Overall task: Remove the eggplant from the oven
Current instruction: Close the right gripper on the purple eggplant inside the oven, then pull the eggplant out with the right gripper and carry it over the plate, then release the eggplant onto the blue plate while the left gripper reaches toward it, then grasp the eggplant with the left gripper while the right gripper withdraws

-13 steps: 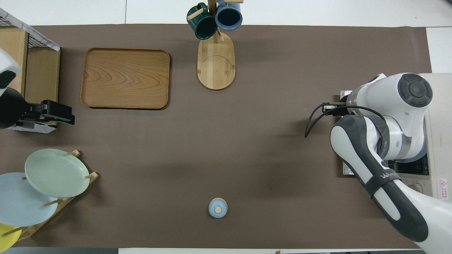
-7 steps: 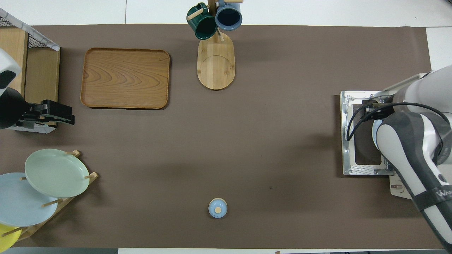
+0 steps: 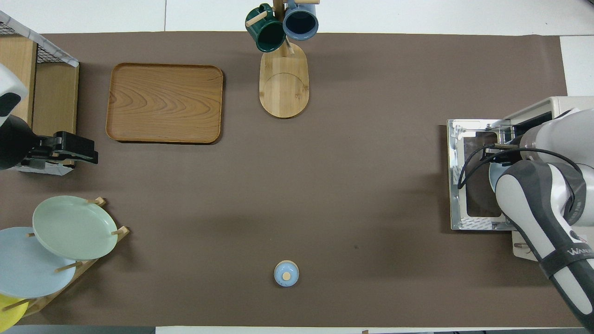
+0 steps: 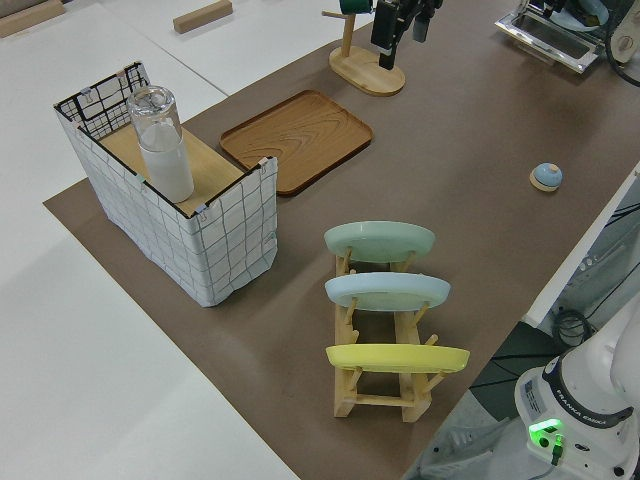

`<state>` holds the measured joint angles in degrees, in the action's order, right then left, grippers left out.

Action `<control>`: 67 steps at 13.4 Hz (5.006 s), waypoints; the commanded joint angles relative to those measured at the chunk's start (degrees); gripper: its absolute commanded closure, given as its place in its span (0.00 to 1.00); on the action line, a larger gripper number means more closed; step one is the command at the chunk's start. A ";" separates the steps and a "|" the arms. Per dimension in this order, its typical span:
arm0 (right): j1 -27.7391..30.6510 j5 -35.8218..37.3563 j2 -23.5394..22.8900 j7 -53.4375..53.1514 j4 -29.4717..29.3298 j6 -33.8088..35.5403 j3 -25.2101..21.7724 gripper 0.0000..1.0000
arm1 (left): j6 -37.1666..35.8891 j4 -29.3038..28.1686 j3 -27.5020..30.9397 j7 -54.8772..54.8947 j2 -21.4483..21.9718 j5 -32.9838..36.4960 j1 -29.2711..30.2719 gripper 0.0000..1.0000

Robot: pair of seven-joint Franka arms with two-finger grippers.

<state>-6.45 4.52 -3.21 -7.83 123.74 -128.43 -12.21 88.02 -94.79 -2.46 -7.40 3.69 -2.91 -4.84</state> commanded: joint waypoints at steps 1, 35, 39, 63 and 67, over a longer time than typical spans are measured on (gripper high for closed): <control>0.38 0.05 1.62 -0.79 3.78 -1.74 0.25 0.62 | 0.84 -0.75 -0.17 -0.16 0.62 -0.43 0.53 0.00; -31.55 2.77 -18.97 -29.65 -37.28 24.34 7.90 0.82 | 7.33 -2.50 -0.35 4.50 -2.54 -1.22 -3.24 0.00; -16.96 3.39 -7.44 -17.67 -14.28 14.64 7.81 1.00 | 15.66 -3.39 -0.44 -3.82 -9.81 -4.83 -14.56 0.00; 9.07 13.94 0.83 23.36 -12.01 17.40 7.72 1.00 | 50.24 -14.64 -0.44 -13.43 -26.10 -4.91 -38.23 0.76; 10.85 5.90 3.29 26.64 -18.34 24.43 7.99 0.82 | 48.48 -14.02 -0.35 -13.00 -25.57 -4.83 -37.18 1.00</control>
<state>5.24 14.77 0.74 19.15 109.04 -107.43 -5.38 137.45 -109.09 -3.67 -20.49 -22.34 -7.06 -41.89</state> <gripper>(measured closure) 0.943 0.718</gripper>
